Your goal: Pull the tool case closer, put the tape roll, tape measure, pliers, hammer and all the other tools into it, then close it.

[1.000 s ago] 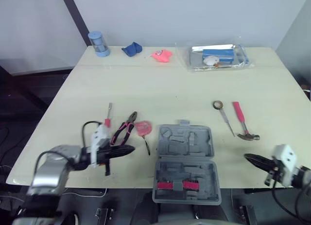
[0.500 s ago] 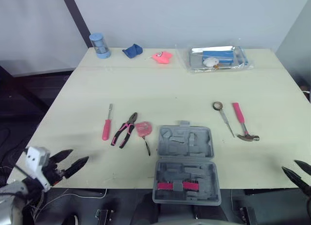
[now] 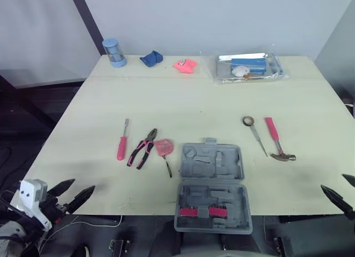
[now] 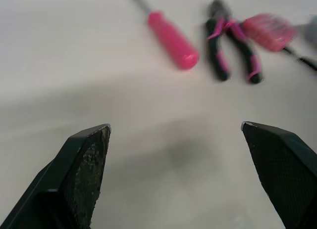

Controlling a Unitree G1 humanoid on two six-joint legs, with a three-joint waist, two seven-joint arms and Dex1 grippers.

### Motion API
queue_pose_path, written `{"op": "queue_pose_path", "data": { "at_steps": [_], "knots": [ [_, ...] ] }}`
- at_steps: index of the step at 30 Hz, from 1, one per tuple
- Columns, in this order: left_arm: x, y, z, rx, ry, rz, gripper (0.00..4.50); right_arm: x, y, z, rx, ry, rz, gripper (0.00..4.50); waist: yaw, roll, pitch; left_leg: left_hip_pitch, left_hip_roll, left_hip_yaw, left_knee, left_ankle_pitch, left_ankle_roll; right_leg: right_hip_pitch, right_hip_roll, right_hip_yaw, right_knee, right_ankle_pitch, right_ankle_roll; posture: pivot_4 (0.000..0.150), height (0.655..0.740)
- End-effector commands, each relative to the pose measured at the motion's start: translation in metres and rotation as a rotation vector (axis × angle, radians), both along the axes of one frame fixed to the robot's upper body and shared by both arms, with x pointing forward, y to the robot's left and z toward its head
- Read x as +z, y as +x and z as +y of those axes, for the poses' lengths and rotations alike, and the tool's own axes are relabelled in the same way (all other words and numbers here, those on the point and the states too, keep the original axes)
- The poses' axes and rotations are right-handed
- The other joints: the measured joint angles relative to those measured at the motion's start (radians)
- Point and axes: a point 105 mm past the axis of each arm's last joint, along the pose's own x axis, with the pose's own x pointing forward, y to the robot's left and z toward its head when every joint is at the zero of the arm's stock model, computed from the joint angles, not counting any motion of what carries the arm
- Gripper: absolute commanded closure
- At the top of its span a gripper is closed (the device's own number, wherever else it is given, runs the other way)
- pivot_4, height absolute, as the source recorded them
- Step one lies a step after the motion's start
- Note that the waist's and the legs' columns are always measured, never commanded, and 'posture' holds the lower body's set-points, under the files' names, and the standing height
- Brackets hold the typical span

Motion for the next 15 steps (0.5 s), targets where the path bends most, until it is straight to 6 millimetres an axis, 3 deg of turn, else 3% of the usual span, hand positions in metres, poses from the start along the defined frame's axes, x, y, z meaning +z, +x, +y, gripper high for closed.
{"op": "queue_pose_path", "data": {
  "at_steps": [1, 5, 11, 15],
  "knots": [
    [0.03, 0.015, -0.02, -0.142, 0.015, -0.115, 0.0, 0.039, 0.031, 0.031, 0.125, -0.039, -0.05, 0.04, -0.001, 0.0, 0.0, 0.0, 0.0, 0.001, 0.0, 0.0, 0.0, 0.0, 0.0, 0.0, 0.0, 0.0, 0.0, 0.15, 0.74],
    [0.05, 0.033, -0.052, -0.289, 0.001, -0.191, 0.0, 0.054, 0.061, 0.059, 0.229, -0.107, -0.024, 0.04, 0.003, 0.0, 0.0, 0.0, 0.0, 0.0, 0.001, 0.0, 0.0, 0.0, 0.0, 0.0, 0.0, 0.0, 0.0, 0.15, 0.74],
    [0.073, 0.047, -0.099, -0.486, 0.007, -0.279, 0.0, 0.057, 0.094, 0.094, 0.433, -0.229, 0.056, 0.04, 0.002, 0.001, 0.001, -0.004, 0.0, -0.001, 0.0, 0.0, 0.0, -0.001, -0.001, -0.003, -0.006, 0.001, 0.001, 0.15, 0.74],
    [0.084, 0.05, -0.124, -0.584, 0.011, -0.321, 0.0, 0.058, 0.121, 0.106, 0.53, -0.331, 0.089, 0.04, -0.002, 0.003, 0.003, -0.003, 0.001, 0.0, 0.0, 0.0, 0.0, -0.001, 0.0, -0.002, -0.006, 0.001, 0.001, 0.15, 0.74]
  ]
}}
